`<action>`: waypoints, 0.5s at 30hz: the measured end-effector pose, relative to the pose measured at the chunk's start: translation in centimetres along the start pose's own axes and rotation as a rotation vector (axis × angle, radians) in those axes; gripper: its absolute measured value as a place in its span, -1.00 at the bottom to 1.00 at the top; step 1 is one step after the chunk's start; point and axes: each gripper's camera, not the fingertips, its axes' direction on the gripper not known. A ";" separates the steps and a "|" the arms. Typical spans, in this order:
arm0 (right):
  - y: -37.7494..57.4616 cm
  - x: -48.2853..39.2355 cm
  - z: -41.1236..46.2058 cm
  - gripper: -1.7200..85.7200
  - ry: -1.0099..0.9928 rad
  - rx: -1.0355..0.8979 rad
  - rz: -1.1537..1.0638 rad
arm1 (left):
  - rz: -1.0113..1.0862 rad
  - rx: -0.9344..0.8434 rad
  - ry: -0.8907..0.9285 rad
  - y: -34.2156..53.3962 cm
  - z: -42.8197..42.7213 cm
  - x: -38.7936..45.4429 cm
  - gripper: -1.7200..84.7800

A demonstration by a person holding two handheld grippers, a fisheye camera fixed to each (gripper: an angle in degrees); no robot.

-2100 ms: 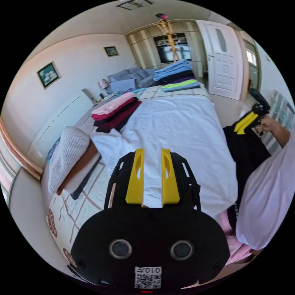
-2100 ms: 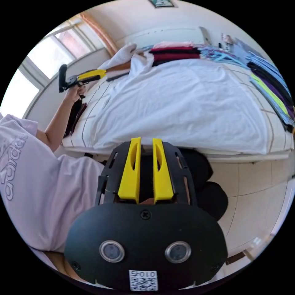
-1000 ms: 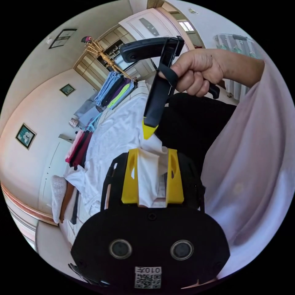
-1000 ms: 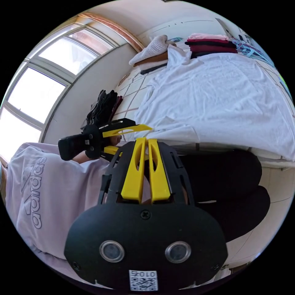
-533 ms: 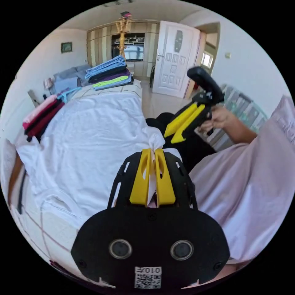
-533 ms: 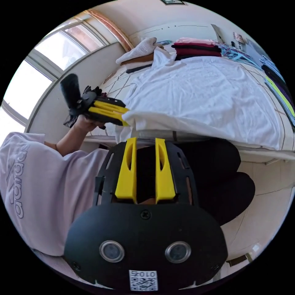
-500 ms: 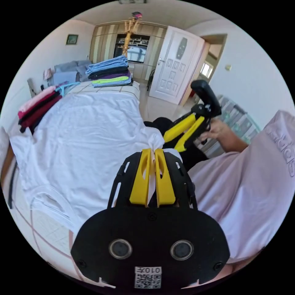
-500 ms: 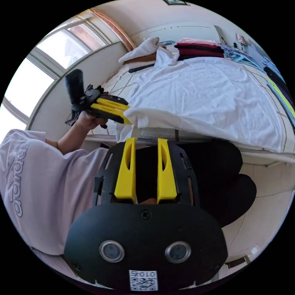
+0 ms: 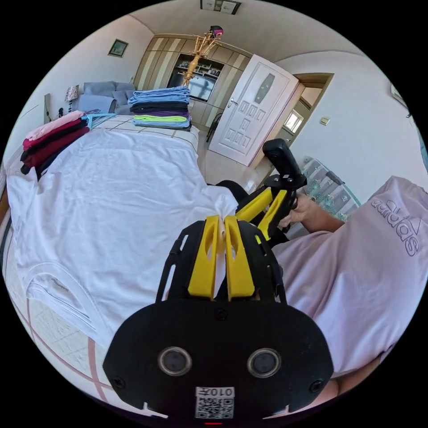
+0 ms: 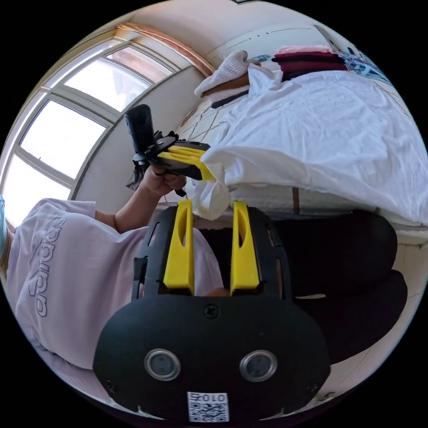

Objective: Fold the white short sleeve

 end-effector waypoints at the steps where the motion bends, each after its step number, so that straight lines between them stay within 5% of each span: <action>1: 0.3 0.0 0.0 -0.78 -0.026 0.007 0.001 | 0.002 -0.002 -0.002 0.0 0.0 0.0 -0.92; 8: 2.0 -3.0 -1.8 -0.89 -0.082 0.011 -0.156 | 0.129 0.023 0.029 1.0 -3.3 2.3 -0.79; 15: 4.3 -7.1 -3.3 -0.90 -0.049 0.024 -0.268 | 0.418 0.018 -0.121 4.1 -5.8 9.9 -0.75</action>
